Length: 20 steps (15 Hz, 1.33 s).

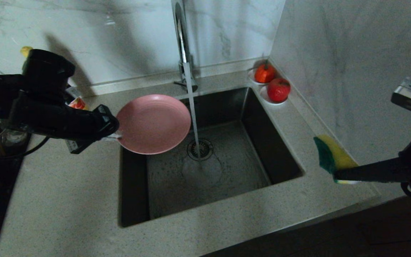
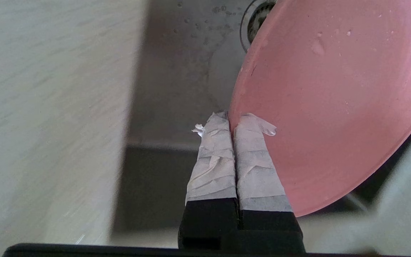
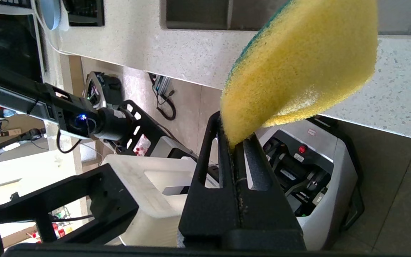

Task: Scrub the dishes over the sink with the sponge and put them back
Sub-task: Wash the plate

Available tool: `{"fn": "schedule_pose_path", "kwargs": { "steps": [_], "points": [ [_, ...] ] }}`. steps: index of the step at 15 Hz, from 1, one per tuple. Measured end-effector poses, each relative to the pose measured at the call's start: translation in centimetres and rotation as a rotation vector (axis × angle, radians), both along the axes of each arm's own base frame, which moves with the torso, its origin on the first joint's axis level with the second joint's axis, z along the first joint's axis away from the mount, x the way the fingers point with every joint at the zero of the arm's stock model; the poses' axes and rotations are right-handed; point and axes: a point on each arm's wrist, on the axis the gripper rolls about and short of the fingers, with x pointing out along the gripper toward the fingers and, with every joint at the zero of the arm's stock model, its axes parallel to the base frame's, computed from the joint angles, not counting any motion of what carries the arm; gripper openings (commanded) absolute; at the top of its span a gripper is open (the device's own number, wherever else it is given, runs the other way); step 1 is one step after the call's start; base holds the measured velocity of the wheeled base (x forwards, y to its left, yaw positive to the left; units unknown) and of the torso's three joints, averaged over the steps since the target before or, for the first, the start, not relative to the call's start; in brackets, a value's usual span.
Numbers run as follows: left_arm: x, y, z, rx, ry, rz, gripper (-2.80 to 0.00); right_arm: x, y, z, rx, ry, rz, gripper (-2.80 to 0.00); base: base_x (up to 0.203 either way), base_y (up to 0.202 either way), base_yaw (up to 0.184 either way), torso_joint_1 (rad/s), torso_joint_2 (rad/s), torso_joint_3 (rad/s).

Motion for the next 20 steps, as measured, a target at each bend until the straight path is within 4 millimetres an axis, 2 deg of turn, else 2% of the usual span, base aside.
{"fn": "schedule_pose_path", "kwargs": {
  "steps": [4, 7, 11, 20],
  "points": [
    [2.4, -2.9, -2.2, 0.014, 0.002, -0.019, -2.8, 0.3, 0.0, -0.2, -0.004, 0.011, -0.003, -2.8, 0.0, 0.0, 0.0, 0.0, 0.0, 0.0],
    [3.5, -4.8, -3.0, 0.011, -0.024, -0.058, -2.8, 0.4, 0.0, -0.3, -0.005, 0.016, -0.009, -2.8, 0.0, 0.0, 0.0, 0.0, 0.0, 0.0],
    [4.8, -6.4, -3.9, 0.003, -0.014, -0.042, -2.8, 0.4, -0.1, -0.5, -0.008, 0.02, -0.01, -2.8, 0.0, 0.0, 0.0, 0.0, 0.0, 0.0],
    [4.5, -11.1, -6.1, 0.029, 0.042, -0.156, -2.8, 0.2, -0.1, -0.7, -0.015, 0.018, -0.005, -2.8, 0.0, 0.0, 0.0, 0.0, 0.0, 0.0]
  ]
}}
